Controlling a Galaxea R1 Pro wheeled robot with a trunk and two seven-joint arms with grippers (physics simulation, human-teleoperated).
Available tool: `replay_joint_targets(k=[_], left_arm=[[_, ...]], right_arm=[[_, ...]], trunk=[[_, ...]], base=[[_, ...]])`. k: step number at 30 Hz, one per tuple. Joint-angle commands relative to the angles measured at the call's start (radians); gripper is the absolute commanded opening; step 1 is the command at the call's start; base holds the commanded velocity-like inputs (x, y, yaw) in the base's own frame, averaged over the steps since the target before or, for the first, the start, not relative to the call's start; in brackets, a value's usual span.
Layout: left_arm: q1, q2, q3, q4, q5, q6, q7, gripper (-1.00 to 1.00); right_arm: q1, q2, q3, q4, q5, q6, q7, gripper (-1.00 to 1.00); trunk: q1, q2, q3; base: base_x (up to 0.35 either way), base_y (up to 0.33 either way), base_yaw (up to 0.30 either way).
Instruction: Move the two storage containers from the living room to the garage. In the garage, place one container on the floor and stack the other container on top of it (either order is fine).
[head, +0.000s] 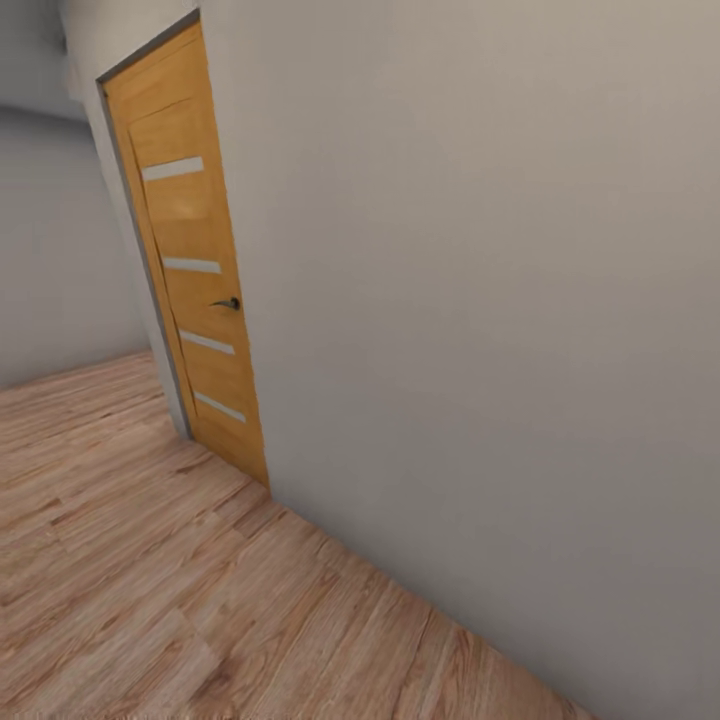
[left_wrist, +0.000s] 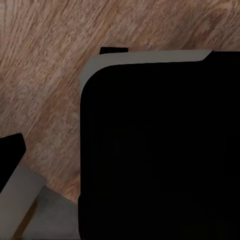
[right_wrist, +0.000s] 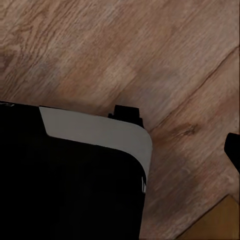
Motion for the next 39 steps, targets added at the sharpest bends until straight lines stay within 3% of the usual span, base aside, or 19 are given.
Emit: replay_joint_targets(k=[1, 4, 8, 18, 39], left_arm=[[0.0, 0.0, 0.001, 0.0, 0.002, -0.002, 0.0, 1.0], [0.0, 0.0, 0.001, 0.0, 0.002, -0.002, 0.0, 1.0], [0.0, 0.0, 0.001, 0.0, 0.002, -0.002, 0.0, 1.0], [0.0, 0.0, 0.001, 0.0, 0.002, -0.002, 0.0, 1.0], [0.0, 0.001, 0.001, 0.001, 0.002, -0.002, 0.0, 1.0]], right_arm=[[-0.001, 0.001, 0.007, 0.003, -0.011, -0.008, -0.006, 1.0], [-0.001, 0.008, 0.005, 0.003, -0.014, -0.037, -0.111, 1.0], [-0.001, 0.016, 0.005, 0.003, -0.014, -0.045, -0.148, 1.0], [0.006, 0.023, 0.005, 0.003, -0.01, -0.039, -0.157, 1.0], [0.033, 0.01, 0.004, 0.003, -0.011, -0.054, -0.157, 1.0]], trunk=[[0.0, 0.0, -0.001], [0.0, 0.0, -0.001], [0.0, 0.0, -0.001], [0.0, 0.0, -0.001], [0.0, 0.0, -0.001]], base=[[0.0, 0.0, 0.271], [0.0, 0.0, 0.272], [0.0, 0.0, 0.279], [0.0, 0.0, 0.295], [0.053, 0.0, 0.3]])
